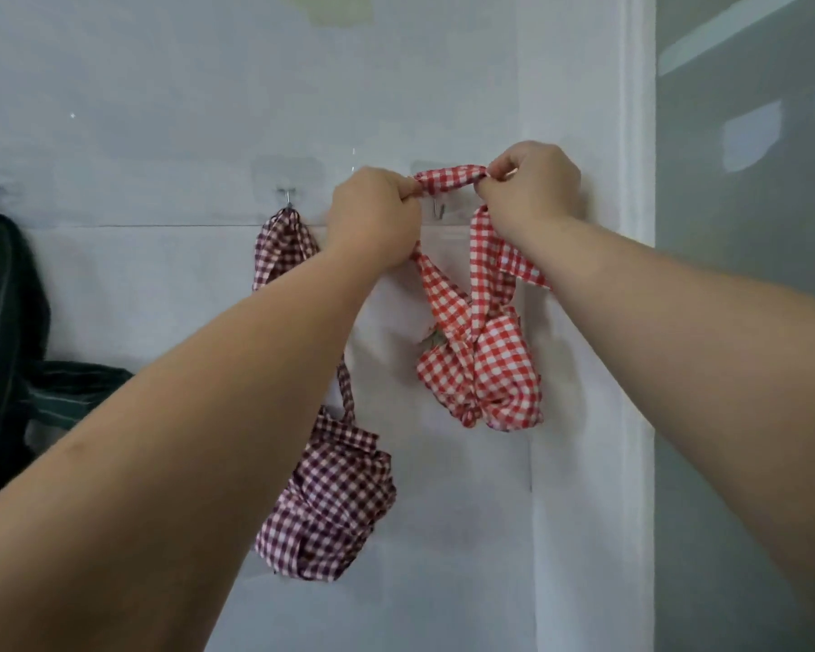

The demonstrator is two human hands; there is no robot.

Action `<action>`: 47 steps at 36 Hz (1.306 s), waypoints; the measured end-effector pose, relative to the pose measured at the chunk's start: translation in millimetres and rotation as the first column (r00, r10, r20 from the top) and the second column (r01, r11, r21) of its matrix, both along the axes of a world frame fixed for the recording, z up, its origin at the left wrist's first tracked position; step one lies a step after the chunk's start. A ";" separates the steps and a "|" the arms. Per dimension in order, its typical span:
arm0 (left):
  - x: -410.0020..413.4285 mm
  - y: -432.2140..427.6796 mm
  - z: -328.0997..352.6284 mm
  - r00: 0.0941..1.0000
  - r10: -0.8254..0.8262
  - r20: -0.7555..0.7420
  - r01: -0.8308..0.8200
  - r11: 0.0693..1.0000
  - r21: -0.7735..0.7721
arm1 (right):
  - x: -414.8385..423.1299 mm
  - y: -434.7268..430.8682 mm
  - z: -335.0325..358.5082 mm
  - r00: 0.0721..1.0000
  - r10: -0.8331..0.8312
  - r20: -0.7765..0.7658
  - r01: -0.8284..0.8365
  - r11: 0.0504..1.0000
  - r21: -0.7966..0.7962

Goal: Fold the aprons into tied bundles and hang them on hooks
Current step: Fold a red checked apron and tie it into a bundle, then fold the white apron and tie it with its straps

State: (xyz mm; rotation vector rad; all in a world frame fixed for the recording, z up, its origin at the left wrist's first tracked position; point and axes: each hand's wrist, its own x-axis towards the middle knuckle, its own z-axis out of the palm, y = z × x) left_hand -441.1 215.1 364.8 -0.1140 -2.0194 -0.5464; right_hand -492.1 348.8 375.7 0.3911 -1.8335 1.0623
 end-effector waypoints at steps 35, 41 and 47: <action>134.1 -29.0 -238.6 0.981 -0.148 -0.125 0.128 0.980 -0.153 | 121.5 3.2 -260.3 0.945 0.300 0.130 -0.322 0.921 0.218; 176.9 -42.8 -326.2 0.922 -0.222 0.316 0.232 0.973 0.007 | 168.3 0.8 -345.8 0.834 0.224 0.504 -0.330 0.935 0.131; 219.0 -56.6 -425.2 0.596 -0.220 0.772 0.144 0.975 0.167 | 202.7 2.3 -454.0 0.580 0.087 0.810 -0.358 0.920 0.157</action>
